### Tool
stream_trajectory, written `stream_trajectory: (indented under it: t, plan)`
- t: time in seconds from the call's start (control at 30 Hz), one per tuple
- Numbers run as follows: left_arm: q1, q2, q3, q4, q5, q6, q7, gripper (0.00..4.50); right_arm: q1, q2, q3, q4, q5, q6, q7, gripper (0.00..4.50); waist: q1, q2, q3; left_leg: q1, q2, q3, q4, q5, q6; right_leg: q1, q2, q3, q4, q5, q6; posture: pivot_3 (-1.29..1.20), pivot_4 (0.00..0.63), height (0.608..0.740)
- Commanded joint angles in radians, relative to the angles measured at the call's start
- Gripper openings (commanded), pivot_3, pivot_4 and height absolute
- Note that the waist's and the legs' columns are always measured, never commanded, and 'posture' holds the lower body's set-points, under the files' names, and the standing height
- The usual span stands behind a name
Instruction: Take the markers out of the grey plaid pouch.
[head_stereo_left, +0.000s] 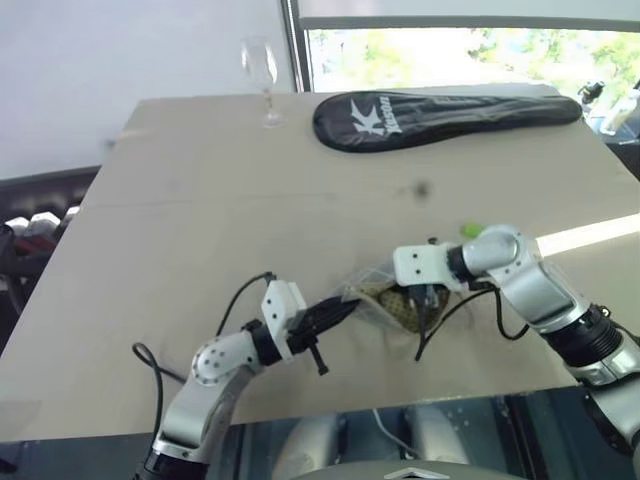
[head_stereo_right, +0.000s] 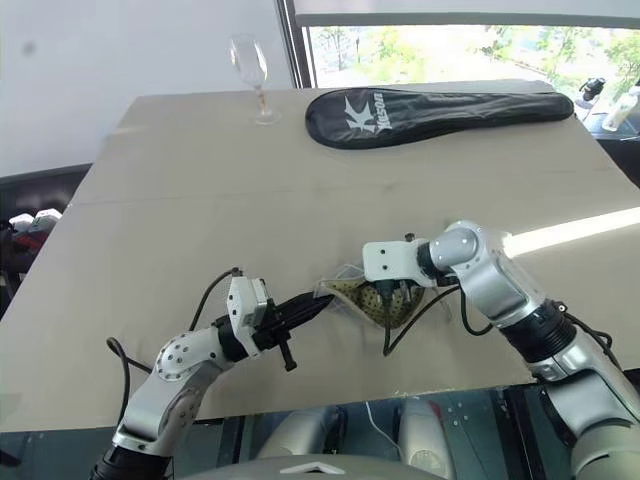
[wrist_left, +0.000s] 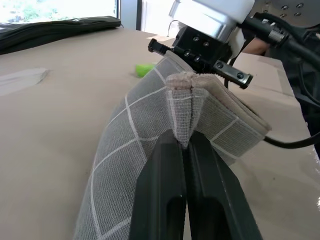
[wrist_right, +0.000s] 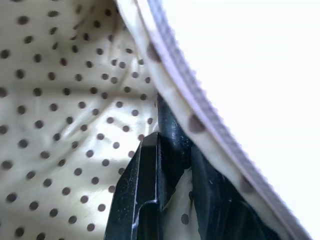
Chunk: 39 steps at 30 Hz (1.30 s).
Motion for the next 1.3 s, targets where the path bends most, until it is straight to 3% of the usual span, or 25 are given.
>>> stream_trajectory:
  t: [0.03,0.53,0.7,1.1,1.27,1.3]
  plan:
    - [-0.009,0.003,0.024,0.016,0.007,-0.019,0.004,0.0,0.014,-0.021,-0.031,-0.07,0.049,0.036,0.027,0.34,-0.001,0.0,0.0,-0.003,0.0,0.0,0.0,0.0,0.0,-0.003,0.0,0.0,0.0,0.0,0.0,0.0,0.15,0.74]
    - [-0.025,0.028,0.026,0.063,0.051,-0.087,-0.017,0.0,0.071,-0.054,-0.109,-0.151,0.186,0.022,0.021,0.34,-0.001,0.001,0.001,-0.008,0.0,0.0,0.002,0.0,0.0,-0.008,0.0,-0.001,0.002,0.0,0.0,0.0,0.15,0.74]
    - [-0.008,0.038,0.021,0.065,0.056,-0.101,-0.028,0.0,0.049,-0.092,-0.084,-0.073,0.103,-0.034,-0.017,0.34,-0.001,0.001,0.001,-0.008,0.0,0.0,0.003,0.0,0.0,-0.008,0.0,-0.001,0.002,0.0,0.0,0.0,0.15,0.74]
    - [-0.025,0.022,-0.018,0.066,0.076,-0.106,-0.032,0.0,0.049,-0.058,0.071,-0.03,-0.044,-0.124,-0.018,0.34,-0.004,0.0,0.001,-0.006,0.0,0.001,0.005,0.0,0.0,-0.007,0.0,-0.002,0.006,0.0,0.0,0.0,0.15,0.74]
    - [-0.027,0.018,-0.021,0.068,0.077,-0.107,-0.028,0.0,0.056,-0.061,0.077,-0.034,-0.081,-0.146,-0.027,2.66,-0.003,0.0,0.0,-0.006,0.0,0.001,0.008,0.0,0.0,-0.007,0.0,-0.002,0.008,0.0,0.0,0.0,0.15,0.74]
    - [-0.027,0.018,-0.021,0.068,0.077,-0.108,-0.027,0.0,0.058,-0.064,0.08,-0.038,-0.078,-0.15,-0.017,2.66,-0.003,0.0,0.0,-0.006,0.0,0.001,0.008,0.0,0.0,-0.007,0.0,-0.002,0.008,0.0,0.0,0.0,0.15,0.74]
